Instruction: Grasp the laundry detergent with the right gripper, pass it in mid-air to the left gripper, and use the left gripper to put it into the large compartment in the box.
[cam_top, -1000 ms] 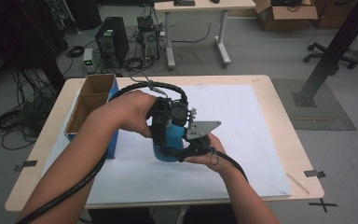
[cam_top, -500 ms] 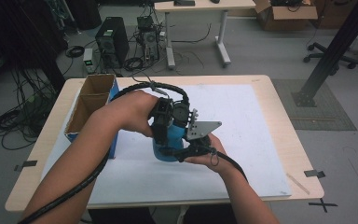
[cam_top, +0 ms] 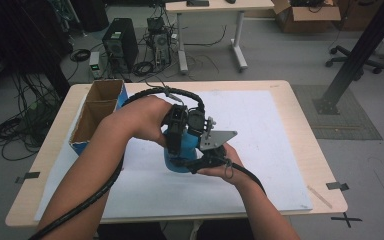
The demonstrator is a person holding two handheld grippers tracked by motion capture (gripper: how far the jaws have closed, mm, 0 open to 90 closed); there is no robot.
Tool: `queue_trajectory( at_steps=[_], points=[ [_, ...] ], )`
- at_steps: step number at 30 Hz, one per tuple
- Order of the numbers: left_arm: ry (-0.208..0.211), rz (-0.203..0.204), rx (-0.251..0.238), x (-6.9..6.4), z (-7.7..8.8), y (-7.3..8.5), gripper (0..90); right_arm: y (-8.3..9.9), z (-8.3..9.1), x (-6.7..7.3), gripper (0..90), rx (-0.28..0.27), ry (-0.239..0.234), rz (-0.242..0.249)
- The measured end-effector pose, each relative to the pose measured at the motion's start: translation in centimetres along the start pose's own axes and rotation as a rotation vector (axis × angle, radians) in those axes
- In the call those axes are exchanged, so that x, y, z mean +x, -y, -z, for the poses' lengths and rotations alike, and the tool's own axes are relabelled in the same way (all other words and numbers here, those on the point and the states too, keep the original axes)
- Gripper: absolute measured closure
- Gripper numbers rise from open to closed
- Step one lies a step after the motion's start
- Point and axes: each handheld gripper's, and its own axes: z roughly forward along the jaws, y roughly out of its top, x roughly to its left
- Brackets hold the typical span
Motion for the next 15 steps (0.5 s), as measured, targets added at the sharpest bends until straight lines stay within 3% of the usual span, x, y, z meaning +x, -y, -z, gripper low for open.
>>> queue_trajectory(
  at_steps=[5, 10, 15],
  points=[
    [-0.003, -0.004, 0.003, 0.2, 0.4, -0.1, 38.9, 0.0, 0.0, -0.2, 42.3, -0.025, 0.011, 0.005],
    [0.007, -0.005, -0.021, 0.4, 1.0, 0.0, 38.9, 0.3, 0.0, -0.2, 34.1, -0.004, 0.016, -0.016],
    [0.009, -0.008, -0.015, 0.4, 1.2, -0.1, 38.9, 0.5, 0.2, -0.1, 30.5, -0.02, 0.027, -0.027]
  ],
)
